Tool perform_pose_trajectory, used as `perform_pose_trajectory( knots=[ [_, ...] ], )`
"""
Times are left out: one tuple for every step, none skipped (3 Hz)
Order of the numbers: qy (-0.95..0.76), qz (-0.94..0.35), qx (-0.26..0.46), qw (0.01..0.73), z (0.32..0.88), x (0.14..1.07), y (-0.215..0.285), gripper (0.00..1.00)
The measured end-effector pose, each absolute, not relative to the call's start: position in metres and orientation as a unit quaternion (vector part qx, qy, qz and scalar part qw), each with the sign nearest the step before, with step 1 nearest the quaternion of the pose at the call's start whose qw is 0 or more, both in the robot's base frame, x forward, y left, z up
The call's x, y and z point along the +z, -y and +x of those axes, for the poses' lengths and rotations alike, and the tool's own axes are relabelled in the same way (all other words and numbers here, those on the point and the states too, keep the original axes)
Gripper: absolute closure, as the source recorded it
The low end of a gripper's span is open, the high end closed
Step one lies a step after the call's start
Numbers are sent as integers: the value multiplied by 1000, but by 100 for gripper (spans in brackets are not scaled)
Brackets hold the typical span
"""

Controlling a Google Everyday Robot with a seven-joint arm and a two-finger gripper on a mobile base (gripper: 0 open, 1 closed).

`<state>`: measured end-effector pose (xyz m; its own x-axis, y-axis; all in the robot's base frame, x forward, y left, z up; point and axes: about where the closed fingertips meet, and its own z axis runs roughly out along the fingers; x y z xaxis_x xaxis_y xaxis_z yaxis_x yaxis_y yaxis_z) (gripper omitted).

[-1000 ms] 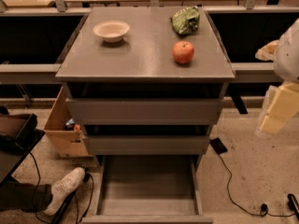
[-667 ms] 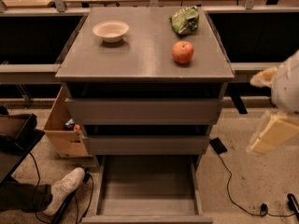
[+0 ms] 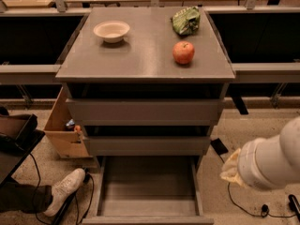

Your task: Close bottom drawer

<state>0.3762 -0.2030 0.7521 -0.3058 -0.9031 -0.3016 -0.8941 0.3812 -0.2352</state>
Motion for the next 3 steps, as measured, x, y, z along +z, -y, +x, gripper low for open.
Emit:
perform_pose_trajectory(
  knots=[
    [-823,-538,36,180,365,649,211,95],
    [-838,-504,122,170,352,548,210,100],
    [-838,-504,122,170,352,548,210,100]
  ],
)
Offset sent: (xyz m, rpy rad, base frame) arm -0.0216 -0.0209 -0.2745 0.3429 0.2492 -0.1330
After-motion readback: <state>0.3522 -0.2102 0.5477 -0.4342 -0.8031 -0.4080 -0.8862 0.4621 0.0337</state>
